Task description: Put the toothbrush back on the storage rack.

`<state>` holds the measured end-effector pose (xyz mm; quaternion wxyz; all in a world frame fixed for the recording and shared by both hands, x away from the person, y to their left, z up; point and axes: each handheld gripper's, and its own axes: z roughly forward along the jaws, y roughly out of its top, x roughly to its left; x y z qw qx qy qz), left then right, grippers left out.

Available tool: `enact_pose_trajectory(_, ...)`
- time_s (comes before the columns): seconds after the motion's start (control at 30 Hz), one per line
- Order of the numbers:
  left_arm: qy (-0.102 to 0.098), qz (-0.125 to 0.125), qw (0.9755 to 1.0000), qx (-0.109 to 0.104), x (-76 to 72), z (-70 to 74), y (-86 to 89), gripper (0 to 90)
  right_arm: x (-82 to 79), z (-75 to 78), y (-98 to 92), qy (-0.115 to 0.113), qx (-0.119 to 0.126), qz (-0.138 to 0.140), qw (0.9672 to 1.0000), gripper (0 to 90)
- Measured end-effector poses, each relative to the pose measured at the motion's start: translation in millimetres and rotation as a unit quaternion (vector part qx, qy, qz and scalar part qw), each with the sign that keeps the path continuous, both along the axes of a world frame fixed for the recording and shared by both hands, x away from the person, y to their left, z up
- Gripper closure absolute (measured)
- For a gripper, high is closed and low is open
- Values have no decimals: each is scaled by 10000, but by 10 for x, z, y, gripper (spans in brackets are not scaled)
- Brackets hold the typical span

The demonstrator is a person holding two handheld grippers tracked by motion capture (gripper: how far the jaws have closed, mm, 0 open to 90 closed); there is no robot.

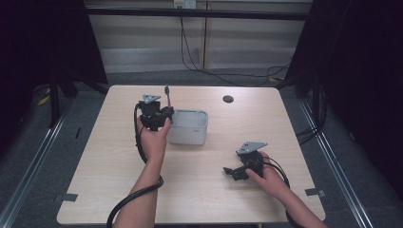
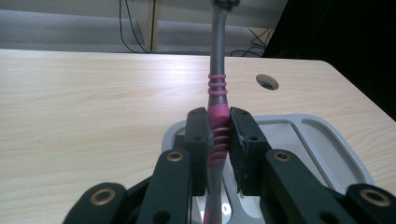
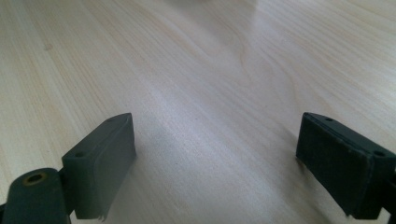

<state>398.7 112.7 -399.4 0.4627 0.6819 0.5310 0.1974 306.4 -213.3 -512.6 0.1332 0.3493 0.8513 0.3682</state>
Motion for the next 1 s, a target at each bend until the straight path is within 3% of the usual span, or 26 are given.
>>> enact_pose_trajectory(1.0, 91, -79, 9996, 258, -88, -127, 28, 781, 0, 0, 0, 2, 0, -3, 10000, 111)
